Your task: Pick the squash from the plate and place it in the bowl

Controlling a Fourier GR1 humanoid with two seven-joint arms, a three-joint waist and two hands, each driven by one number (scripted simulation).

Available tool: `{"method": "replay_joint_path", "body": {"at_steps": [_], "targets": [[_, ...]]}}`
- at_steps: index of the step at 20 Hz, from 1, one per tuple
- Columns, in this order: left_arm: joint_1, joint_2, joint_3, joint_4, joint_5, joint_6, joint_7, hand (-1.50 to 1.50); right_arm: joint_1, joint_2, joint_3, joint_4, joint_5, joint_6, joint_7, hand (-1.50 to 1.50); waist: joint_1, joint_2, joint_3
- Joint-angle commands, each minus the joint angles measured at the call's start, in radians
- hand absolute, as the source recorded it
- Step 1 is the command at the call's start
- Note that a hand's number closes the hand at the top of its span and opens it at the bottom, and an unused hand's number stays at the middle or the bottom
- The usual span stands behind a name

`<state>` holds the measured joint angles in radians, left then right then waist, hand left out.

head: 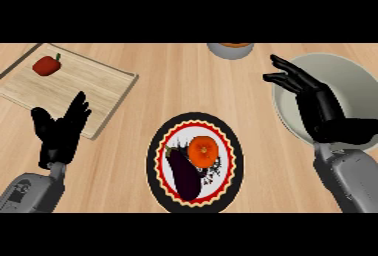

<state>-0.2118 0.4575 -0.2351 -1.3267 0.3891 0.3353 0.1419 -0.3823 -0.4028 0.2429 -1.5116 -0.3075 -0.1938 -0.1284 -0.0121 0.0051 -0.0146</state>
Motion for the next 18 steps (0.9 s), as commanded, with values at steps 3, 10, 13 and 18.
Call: {"method": "replay_joint_path", "body": {"at_steps": [3, 10, 13, 18], "targets": [[0.002, -0.062, -0.061, -0.082, -0.073, 0.025, -0.074, 0.0, 0.032, 0.096, 0.231, -0.041, 0.165, -0.119, 0.223, 1.5, 0.019, -0.011, 0.012], [-0.018, -0.094, -0.074, -0.099, -0.079, 0.013, -0.133, 0.0, 0.127, 0.213, 0.294, 0.009, 0.497, -0.567, 0.265, -1.5, -0.04, -0.025, 0.011], [-0.001, -0.087, -0.082, -0.117, -0.083, -0.002, -0.137, 0.0, 0.237, 0.379, 0.401, -0.048, 0.573, -0.726, 0.138, -1.5, -0.015, -0.016, 0.014], [0.021, -0.141, -0.115, -0.147, -0.125, 0.024, -0.153, 0.0, 0.263, 0.395, 0.515, -0.085, 0.917, -0.859, 0.304, -1.5, -0.001, -0.012, 0.012]]}}
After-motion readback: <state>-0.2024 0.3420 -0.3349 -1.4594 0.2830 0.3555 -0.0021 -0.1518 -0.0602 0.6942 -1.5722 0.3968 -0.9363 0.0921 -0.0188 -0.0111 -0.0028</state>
